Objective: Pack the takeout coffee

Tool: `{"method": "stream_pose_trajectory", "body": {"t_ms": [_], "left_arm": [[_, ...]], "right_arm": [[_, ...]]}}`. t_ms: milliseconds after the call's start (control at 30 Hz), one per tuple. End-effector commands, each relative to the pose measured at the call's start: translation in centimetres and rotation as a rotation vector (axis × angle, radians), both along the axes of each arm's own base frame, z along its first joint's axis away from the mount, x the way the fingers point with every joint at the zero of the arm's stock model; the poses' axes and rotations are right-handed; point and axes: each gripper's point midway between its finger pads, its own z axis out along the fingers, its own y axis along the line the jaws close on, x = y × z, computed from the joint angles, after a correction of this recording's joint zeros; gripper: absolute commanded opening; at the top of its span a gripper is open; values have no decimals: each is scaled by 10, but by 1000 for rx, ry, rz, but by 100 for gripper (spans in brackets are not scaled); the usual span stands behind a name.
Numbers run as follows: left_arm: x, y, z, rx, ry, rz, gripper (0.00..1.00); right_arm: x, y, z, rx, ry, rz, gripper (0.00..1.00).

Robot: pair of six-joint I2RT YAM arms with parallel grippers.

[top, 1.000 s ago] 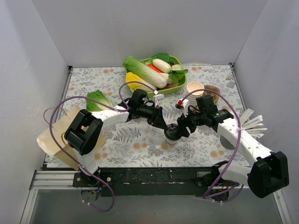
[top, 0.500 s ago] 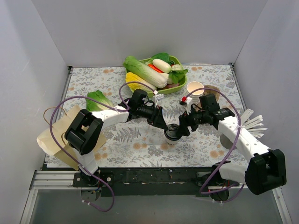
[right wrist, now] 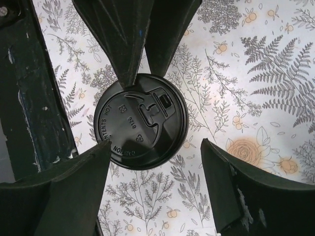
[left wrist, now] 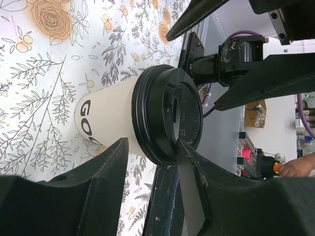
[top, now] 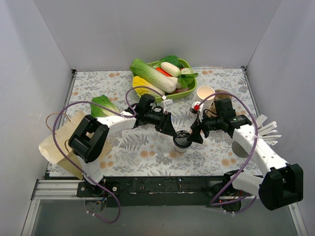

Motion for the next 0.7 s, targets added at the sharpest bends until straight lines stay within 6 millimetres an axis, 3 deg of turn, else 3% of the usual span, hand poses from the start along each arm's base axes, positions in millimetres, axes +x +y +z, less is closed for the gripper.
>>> {"method": "stream_pose_trajectory", "body": {"t_ms": [0,233,667], "left_arm": [[2,2,-11,36,-5,12,42],[2,2,-11,39,-11,15,42],[3,2,-13,43,-3,14,42]], "right_arm": [[1,11,10,7,-129,154,82],[0,22,8,-40,-236,255,83],[-13,34,-8,-91,-251,325,87]]}}
